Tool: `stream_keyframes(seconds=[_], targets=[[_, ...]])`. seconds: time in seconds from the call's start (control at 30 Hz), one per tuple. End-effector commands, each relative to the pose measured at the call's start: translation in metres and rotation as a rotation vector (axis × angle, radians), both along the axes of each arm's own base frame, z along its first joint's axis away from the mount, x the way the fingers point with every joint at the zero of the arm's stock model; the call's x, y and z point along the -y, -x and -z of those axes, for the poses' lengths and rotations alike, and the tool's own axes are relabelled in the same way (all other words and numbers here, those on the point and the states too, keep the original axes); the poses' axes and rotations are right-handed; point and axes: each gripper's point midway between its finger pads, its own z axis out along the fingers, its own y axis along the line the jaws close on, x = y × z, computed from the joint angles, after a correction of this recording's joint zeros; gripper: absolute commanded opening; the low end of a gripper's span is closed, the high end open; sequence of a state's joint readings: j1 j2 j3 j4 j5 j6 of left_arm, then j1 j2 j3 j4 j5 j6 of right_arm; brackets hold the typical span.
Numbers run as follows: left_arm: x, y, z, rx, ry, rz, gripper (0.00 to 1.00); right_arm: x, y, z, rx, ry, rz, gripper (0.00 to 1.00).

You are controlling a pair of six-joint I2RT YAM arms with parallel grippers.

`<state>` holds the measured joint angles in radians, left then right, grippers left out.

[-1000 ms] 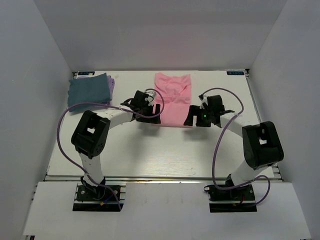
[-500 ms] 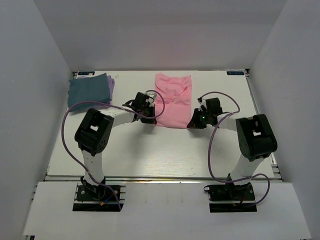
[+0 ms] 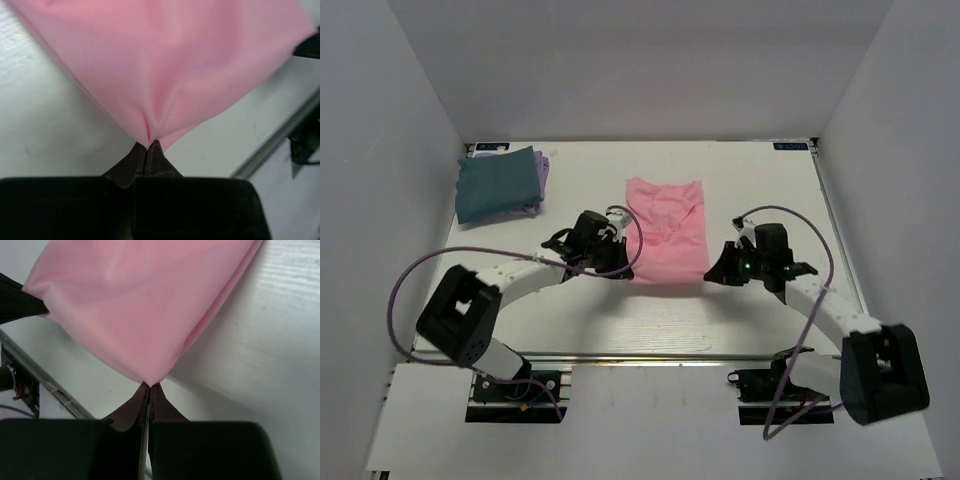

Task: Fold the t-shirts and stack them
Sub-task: Grab one side of the 2/3 rectangular tshirt with both arms, then fold the long partially folded tshirt into a neat square

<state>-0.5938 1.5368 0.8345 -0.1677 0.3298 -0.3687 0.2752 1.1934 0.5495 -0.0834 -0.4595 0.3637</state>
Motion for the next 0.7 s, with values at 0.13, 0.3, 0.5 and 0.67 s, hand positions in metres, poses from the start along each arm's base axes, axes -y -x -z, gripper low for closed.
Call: stream_keyframes(seconds=[0.13,0.3,0.5,0.67], targets=[[-0.001,0.048,-0.078,0.078,0.14,0.072,0.0,0.006,0.06,-0.037,-0.02,-0.037,-0.052,0.0],[-0.002,0.043,-0.127,0.217,0.21,0.044,0.06,0.001,0.045,-0.086,0.122,-0.078,-0.05,0.0],[-0.002,0.019,-0.135,0.228,0.181,-0.054,0.03,-0.011,0.02,-0.109,0.16,-0.13,-0.063,0.0],[-0.022,-0.013,-0.133,0.231,0.113,-0.265,0.02,-0.014,-0.014,-0.126,0.206,-0.123,-0.017,0.0]])
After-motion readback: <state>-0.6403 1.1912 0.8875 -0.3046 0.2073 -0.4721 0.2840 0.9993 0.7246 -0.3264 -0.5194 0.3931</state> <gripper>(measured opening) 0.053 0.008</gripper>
